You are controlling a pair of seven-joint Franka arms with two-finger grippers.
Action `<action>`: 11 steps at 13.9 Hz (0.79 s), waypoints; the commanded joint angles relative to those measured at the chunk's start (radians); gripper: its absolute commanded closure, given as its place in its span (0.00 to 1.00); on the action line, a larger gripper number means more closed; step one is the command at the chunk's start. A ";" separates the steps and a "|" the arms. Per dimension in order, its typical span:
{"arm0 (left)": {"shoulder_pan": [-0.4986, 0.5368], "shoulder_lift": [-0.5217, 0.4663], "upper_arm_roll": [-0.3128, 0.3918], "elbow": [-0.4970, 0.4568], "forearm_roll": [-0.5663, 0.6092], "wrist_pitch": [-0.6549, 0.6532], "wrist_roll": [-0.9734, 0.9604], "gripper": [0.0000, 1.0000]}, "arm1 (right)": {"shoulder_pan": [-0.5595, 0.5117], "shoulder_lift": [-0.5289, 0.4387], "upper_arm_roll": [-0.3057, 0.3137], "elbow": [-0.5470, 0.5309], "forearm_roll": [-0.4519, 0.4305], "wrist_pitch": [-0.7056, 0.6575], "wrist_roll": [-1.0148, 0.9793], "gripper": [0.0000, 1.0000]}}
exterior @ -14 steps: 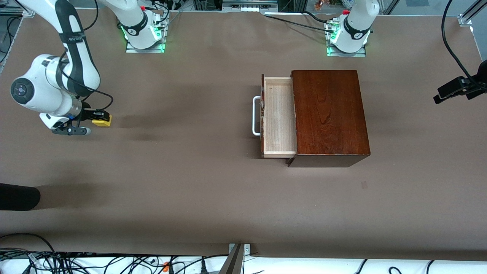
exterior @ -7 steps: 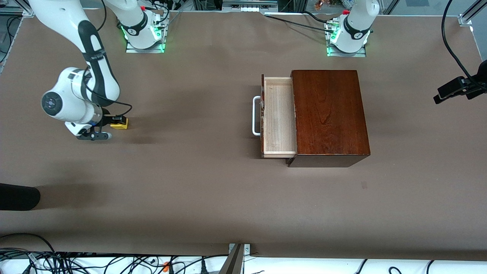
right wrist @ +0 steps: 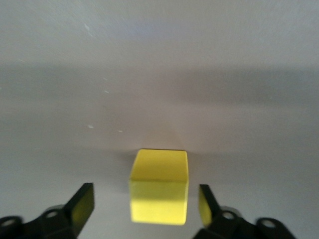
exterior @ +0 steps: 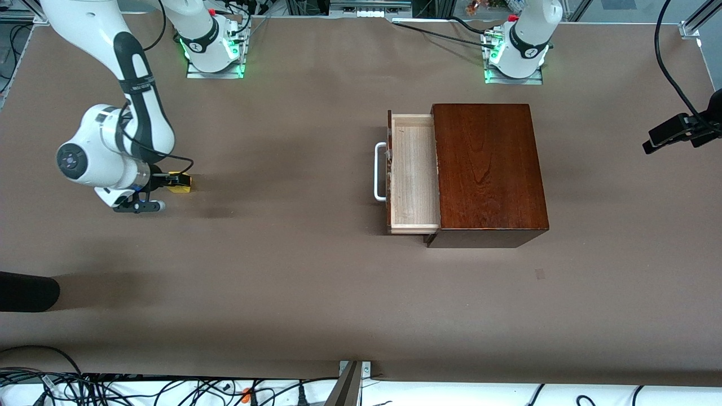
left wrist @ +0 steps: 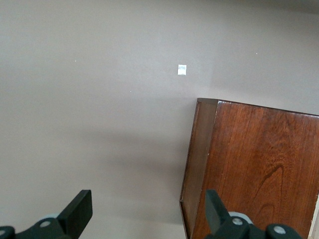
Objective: Open drawer, take yellow block, close drawer
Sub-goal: 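Open the right gripper to release the yellow cube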
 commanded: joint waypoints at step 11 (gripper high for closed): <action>0.003 -0.005 -0.002 0.004 -0.009 -0.008 0.022 0.00 | 0.082 -0.162 -0.076 0.584 -0.190 -0.697 0.181 0.00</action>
